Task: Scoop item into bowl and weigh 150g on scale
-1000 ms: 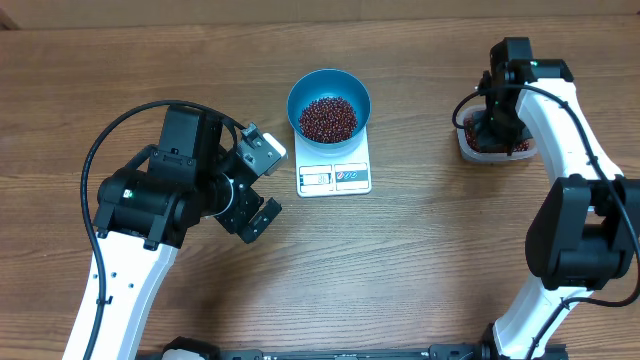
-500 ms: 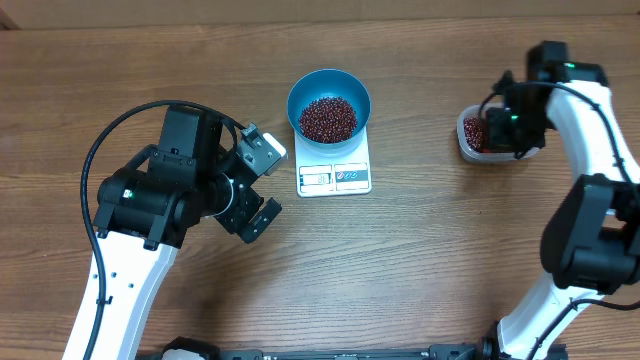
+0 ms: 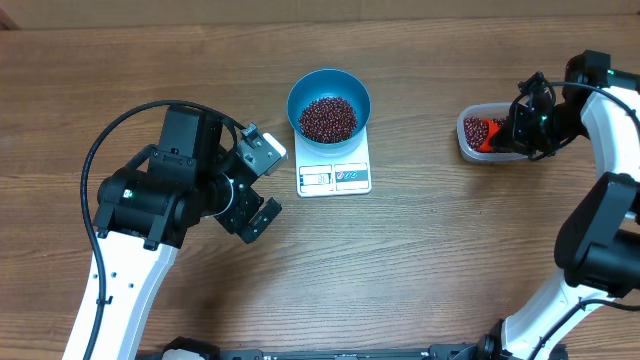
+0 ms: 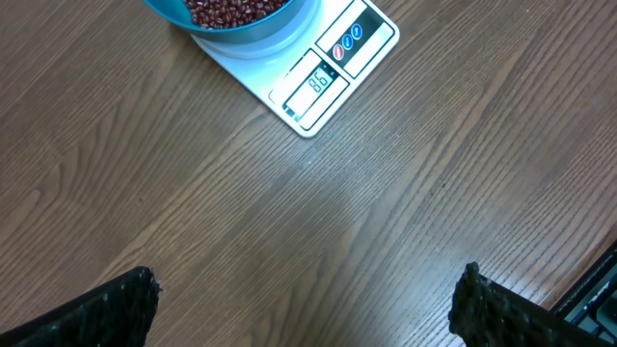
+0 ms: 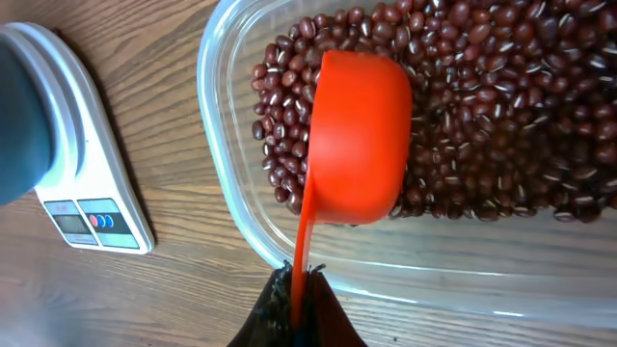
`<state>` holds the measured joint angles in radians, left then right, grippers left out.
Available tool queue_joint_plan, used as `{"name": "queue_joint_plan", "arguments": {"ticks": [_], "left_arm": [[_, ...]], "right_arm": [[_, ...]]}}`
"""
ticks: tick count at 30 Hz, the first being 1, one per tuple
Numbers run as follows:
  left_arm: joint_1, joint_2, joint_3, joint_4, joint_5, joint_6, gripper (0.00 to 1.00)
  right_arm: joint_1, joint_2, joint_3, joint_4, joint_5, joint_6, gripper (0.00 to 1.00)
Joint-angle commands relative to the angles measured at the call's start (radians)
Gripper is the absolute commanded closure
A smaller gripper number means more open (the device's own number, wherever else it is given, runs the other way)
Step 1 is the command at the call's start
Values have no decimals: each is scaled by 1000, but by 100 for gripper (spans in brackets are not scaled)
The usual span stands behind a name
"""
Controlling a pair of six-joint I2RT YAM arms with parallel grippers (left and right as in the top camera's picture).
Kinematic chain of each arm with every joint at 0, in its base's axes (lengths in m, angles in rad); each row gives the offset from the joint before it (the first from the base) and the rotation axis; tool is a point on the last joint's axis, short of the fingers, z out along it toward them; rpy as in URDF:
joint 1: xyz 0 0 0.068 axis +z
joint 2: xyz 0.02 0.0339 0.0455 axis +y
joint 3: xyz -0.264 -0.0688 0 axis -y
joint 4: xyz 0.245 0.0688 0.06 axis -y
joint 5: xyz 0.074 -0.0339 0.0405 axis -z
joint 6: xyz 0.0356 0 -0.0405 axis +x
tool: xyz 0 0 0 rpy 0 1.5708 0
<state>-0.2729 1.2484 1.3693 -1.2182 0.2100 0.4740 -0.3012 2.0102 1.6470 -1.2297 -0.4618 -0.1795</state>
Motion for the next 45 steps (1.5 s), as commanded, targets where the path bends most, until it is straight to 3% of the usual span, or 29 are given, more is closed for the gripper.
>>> {"name": "queue_joint_plan", "arguments": {"ticks": [1,22,32,45], "left_arm": [[5,6,-2,3,19,-10,0],[5,6,-2,2,19,-10,1],[5,6,-2,3,19,-10,0],[5,6,-2,2,19,-10,0]], "right_arm": [[-4,34,-5,4,-58,-1,96],[-148,111,-5,-31,-219,39,96],[-208,111,-5,-124,-400,-112,96],[-284,111,-5,-178,-488,-190,96]]}}
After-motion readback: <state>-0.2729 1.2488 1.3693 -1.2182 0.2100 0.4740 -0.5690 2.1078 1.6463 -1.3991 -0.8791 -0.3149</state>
